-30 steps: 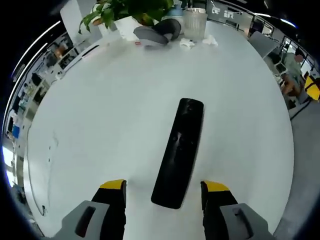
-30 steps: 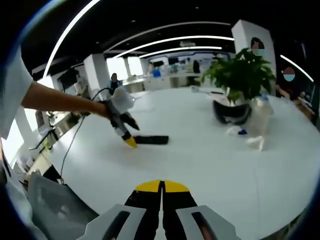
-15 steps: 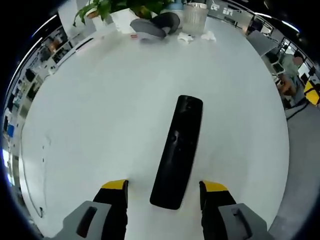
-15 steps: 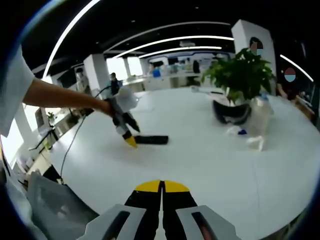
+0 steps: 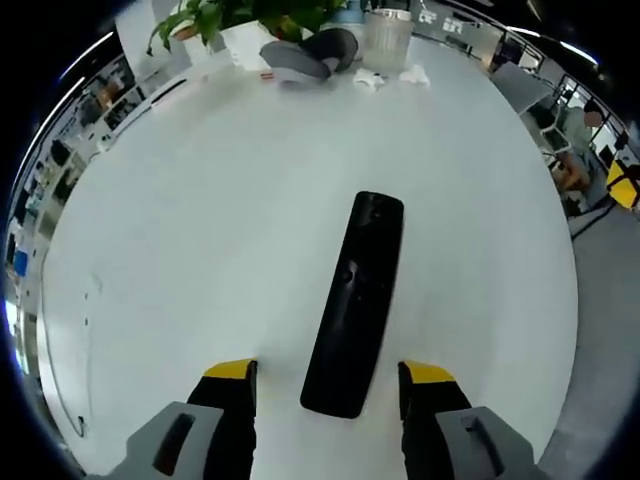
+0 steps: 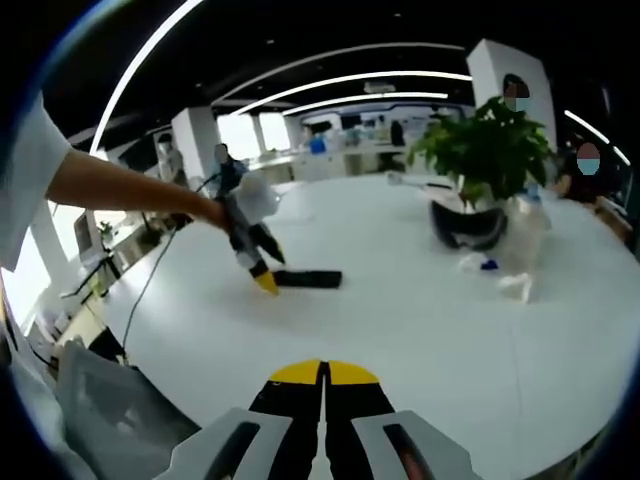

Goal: Press the specified remote control buttons in sequence, fully releasing each button before pressing the next.

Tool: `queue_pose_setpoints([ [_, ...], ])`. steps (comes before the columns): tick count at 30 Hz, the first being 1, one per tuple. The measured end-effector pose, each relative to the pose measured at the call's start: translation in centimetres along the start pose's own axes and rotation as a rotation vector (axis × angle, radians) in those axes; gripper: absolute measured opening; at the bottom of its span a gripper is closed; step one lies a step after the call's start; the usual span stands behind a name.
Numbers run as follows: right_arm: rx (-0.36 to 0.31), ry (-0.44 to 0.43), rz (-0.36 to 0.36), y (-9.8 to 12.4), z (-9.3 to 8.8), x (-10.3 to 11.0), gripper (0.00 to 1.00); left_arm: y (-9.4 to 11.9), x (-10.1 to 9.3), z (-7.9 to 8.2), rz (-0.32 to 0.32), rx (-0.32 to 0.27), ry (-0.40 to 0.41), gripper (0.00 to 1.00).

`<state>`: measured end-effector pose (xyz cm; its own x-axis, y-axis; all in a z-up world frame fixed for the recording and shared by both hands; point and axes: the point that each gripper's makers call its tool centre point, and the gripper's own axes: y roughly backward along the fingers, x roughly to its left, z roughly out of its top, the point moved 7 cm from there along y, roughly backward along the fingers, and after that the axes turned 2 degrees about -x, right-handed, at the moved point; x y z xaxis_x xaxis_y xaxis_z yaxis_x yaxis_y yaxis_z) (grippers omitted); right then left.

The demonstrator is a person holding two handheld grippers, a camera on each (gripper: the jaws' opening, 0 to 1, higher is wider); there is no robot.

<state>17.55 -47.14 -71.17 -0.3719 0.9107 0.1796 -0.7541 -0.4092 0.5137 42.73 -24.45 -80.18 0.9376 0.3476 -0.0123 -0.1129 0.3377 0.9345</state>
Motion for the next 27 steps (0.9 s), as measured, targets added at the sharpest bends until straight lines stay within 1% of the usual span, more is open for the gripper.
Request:
queue_pose_setpoints([
  [10,-0.004,0.0,0.002,0.02,0.05,0.02,0.0,-0.01,0.13,-0.04,-0.002,0.005,-0.004,0.56],
  [14,-0.003,-0.002,0.002,0.03,0.06,0.0,0.0,0.04,-0.25,0.07,-0.005,0.018,-0.018,0.5],
  [19,-0.01,-0.002,-0.003,0.08,0.09,-0.09,0.0,0.06,-0.36,-0.02,-0.007,0.013,-0.025,0.47],
  [23,-0.012,0.0,-0.004,0.11,0.11,-0.06,0.0,0.13,-0.54,-0.07,-0.008,0.014,-0.033,0.4],
  [27,-0.013,-0.001,-0.003,0.1,0.11,-0.07,0.0,0.21,-0.67,-0.07,-0.007,0.015,-0.038,0.35],
])
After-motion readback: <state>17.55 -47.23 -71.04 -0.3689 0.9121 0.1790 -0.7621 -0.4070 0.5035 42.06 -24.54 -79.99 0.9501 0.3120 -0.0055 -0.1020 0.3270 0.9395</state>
